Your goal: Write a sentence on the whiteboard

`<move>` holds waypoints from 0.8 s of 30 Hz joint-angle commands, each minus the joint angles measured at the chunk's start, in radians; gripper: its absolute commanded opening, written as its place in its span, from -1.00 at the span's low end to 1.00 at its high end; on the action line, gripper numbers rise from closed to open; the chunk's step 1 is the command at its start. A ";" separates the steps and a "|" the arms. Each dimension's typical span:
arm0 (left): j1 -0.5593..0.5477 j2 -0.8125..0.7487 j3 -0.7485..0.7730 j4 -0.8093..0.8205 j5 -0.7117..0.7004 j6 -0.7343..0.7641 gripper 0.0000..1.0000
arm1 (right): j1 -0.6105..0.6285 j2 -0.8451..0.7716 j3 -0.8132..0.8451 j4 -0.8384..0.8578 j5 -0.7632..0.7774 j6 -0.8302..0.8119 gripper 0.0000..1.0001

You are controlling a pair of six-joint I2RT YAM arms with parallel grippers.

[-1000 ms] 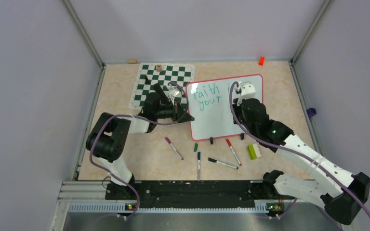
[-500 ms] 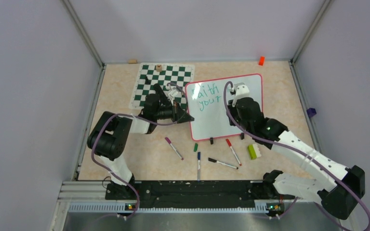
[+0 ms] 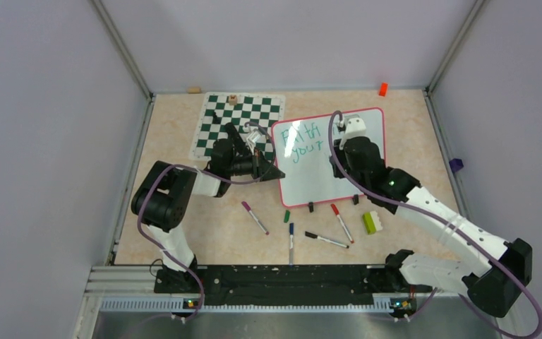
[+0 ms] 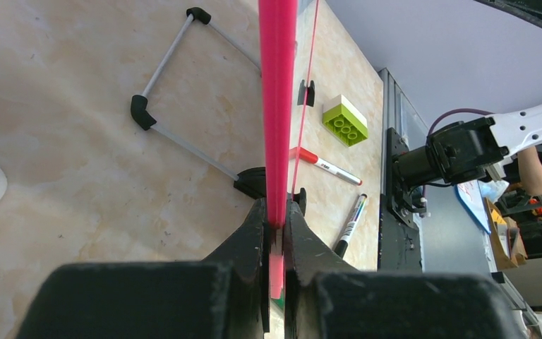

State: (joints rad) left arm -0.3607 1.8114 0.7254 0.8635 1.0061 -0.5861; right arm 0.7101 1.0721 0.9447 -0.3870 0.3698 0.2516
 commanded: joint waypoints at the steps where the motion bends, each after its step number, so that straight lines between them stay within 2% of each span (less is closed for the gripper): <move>1: -0.005 0.010 -0.011 0.033 0.037 -0.034 -1.00 | -0.009 0.028 0.056 0.048 0.011 0.008 -1.00; 8: -0.005 -0.005 -0.008 -0.009 0.029 -0.004 -1.00 | -0.009 0.077 0.069 0.066 0.019 0.007 -1.00; 24: -0.004 -0.011 -0.007 -0.033 0.027 0.012 -1.00 | -0.009 0.072 0.062 0.128 0.171 -0.013 -1.00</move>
State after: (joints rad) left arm -0.3611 1.8114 0.7235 0.8597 1.0061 -0.5770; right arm 0.7094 1.1454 0.9630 -0.3073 0.4877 0.2531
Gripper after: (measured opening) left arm 0.056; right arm 0.090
